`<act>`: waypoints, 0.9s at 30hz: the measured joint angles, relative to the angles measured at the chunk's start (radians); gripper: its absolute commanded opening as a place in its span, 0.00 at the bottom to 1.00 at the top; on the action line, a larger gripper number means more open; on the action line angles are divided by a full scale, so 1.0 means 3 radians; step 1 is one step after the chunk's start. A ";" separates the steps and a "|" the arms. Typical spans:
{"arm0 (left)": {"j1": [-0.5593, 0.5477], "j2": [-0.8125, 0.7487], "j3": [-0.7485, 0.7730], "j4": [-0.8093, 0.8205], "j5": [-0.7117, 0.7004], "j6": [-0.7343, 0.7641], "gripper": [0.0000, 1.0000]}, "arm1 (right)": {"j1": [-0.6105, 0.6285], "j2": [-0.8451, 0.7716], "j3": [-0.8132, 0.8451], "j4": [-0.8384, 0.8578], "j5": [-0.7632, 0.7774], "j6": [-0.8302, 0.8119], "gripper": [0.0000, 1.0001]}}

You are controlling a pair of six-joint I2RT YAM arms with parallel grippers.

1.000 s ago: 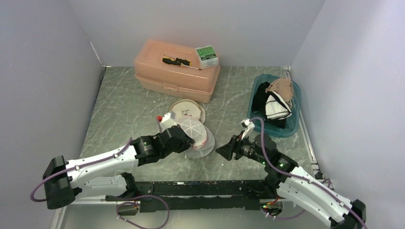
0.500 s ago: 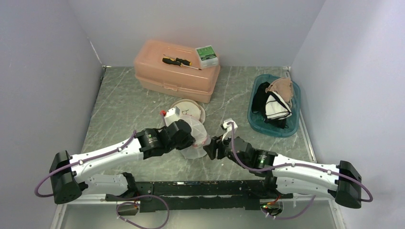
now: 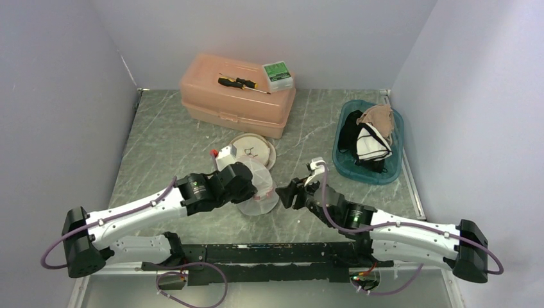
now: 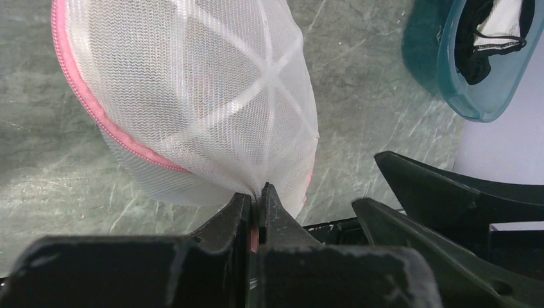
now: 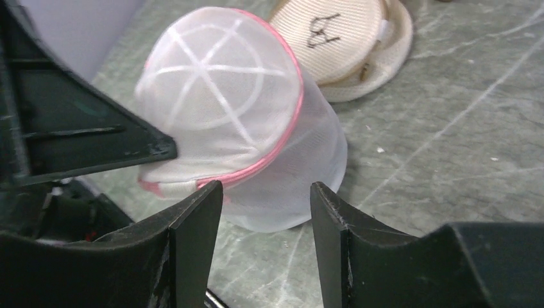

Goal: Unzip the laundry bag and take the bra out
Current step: Unzip the laundry bag at the center of the board.

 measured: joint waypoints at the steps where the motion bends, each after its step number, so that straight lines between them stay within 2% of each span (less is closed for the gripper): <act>1: 0.0000 -0.0011 0.0000 -0.0019 -0.0008 0.0000 0.03 | 0.0000 -0.0072 -0.0023 0.0017 -0.0020 0.0001 0.57; 4: 0.0000 -0.0037 0.0000 -0.0047 -0.0009 0.0001 0.03 | -0.0001 -0.0261 -0.0137 0.0165 -0.0235 -0.0006 0.56; 9: 0.0000 -0.0050 0.0005 -0.0029 0.0005 0.0022 0.03 | -0.0131 -0.0252 -0.0225 0.0474 -0.0867 0.0084 0.57; 14: 0.0000 -0.0258 -0.0028 0.0098 0.0094 0.0100 0.03 | -0.0894 -0.0350 -0.0551 0.1038 -0.1798 0.0577 0.63; 17: 0.0000 -0.0538 -0.0174 0.0287 0.0153 0.0165 0.03 | -0.1177 -0.0360 -0.0670 0.1330 -0.2299 0.0855 0.63; 21: 0.0001 -0.0886 -0.0357 0.0451 0.0231 0.0240 0.03 | -0.1218 -0.0343 -0.0673 0.1705 -0.2785 0.1094 0.63; 27: 0.0004 -0.1130 -0.0334 0.0441 0.0252 0.0322 0.03 | -0.1222 -0.0268 -0.0660 0.2047 -0.3165 0.1300 0.60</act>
